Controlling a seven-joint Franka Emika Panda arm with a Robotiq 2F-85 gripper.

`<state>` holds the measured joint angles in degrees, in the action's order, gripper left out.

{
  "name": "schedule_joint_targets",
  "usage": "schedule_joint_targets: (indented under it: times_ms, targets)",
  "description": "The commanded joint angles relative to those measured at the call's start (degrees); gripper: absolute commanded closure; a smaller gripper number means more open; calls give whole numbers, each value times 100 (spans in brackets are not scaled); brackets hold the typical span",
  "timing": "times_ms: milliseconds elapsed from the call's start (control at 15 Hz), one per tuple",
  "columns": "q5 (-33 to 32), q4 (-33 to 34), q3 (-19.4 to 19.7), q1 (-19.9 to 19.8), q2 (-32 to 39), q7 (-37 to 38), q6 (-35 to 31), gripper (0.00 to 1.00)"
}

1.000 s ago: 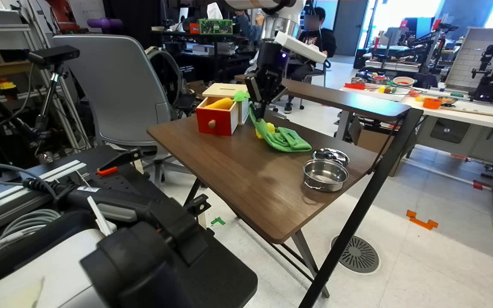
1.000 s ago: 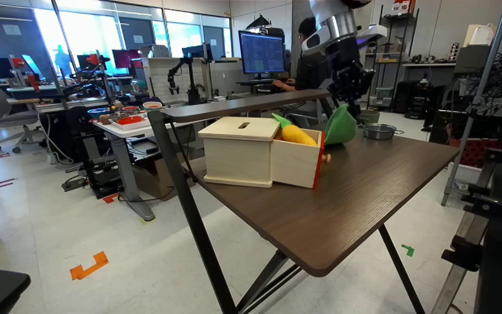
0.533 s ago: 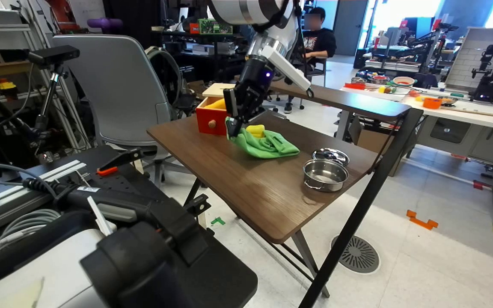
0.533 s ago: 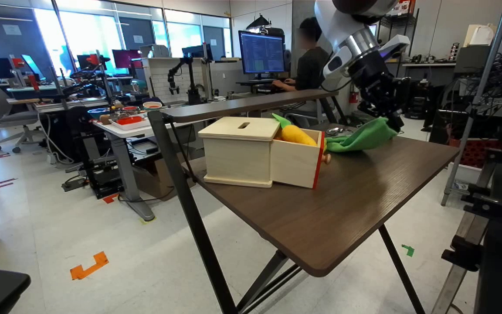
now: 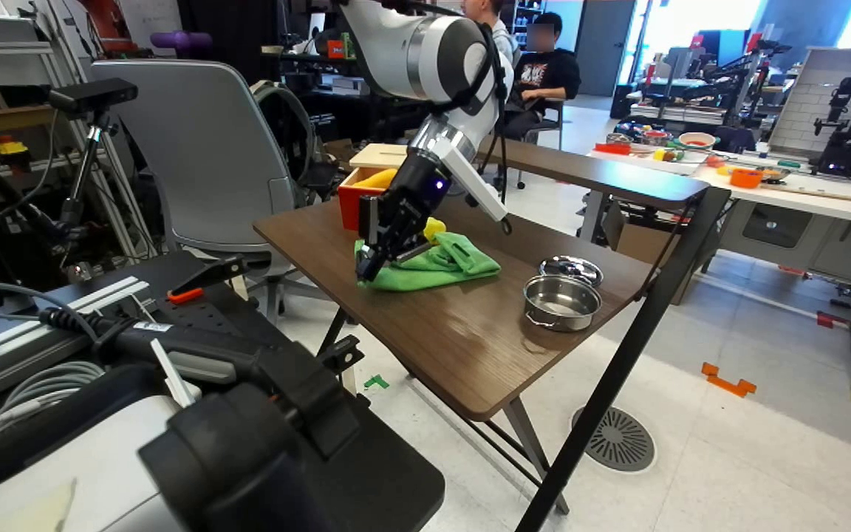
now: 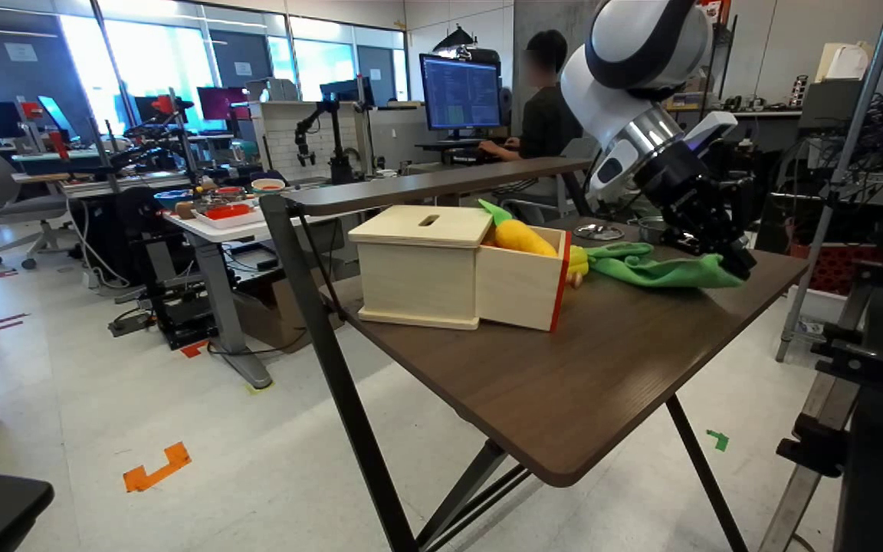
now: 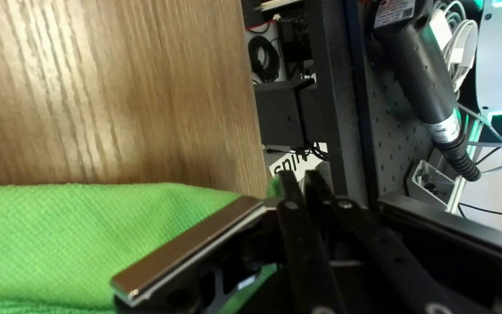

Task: Unfold the green cloth once

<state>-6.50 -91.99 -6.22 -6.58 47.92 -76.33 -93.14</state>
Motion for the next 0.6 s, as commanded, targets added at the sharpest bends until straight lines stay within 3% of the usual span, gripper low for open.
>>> schedule_joint_targets:
  times_ms: [0, 533]
  targets:
    - [78, 194, 44, 12, 209, 19, 233, 58]
    - [110, 105, 69, -33, -438, 176, 21, 1]
